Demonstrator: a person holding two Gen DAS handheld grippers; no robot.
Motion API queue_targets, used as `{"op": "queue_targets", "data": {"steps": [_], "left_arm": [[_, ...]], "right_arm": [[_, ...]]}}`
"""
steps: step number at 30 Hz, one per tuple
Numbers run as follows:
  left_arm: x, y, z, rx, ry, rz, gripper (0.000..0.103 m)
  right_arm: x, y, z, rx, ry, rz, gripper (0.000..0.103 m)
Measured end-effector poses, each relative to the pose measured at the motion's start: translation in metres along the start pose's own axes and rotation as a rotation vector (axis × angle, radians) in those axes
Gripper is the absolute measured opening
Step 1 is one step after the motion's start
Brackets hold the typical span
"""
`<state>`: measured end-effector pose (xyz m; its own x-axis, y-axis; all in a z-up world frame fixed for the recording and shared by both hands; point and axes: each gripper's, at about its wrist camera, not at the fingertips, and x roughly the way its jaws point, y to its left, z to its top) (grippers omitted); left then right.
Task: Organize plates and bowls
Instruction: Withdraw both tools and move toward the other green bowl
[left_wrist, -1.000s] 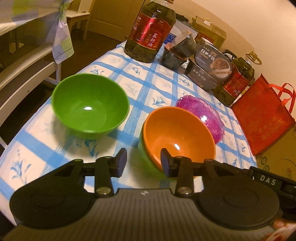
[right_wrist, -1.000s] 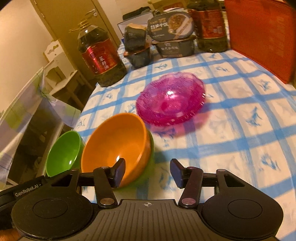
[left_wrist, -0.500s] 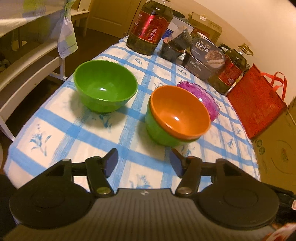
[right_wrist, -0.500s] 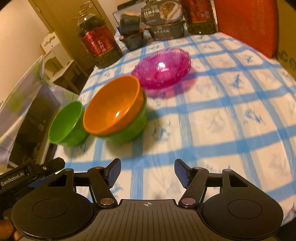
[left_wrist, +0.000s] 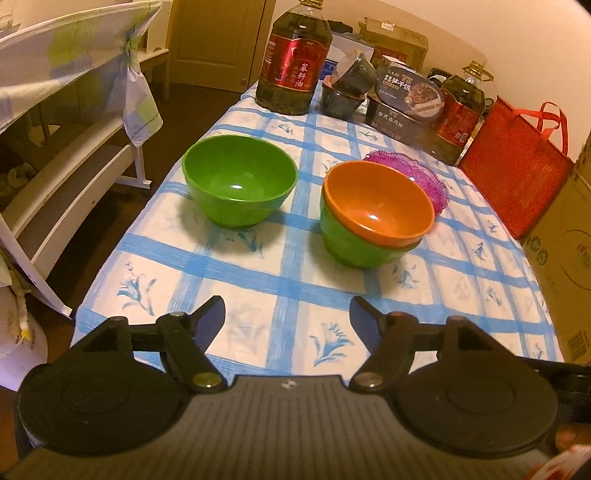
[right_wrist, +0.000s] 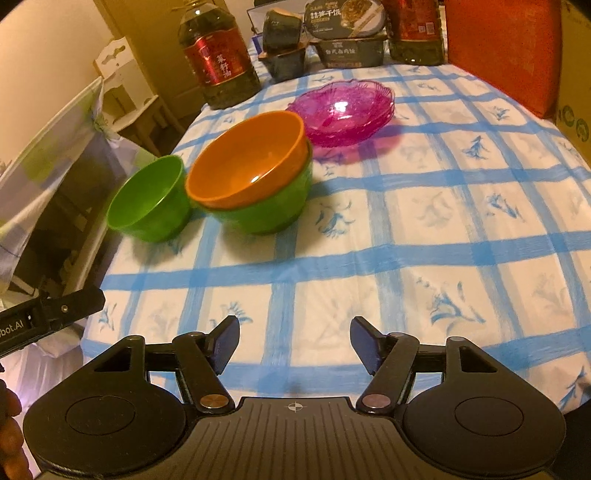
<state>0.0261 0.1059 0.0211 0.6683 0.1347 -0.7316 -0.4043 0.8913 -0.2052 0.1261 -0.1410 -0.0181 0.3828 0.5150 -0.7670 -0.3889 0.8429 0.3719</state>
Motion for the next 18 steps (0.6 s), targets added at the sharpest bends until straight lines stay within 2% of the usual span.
{"op": "queue_targets", "data": {"steps": [18], "left_arm": [[0.002,0.021,0.0,-0.018,0.008,0.005,0.082]], "right_arm": [[0.011,0.015,0.001,-0.02,0.009,-0.004,0.067]]}}
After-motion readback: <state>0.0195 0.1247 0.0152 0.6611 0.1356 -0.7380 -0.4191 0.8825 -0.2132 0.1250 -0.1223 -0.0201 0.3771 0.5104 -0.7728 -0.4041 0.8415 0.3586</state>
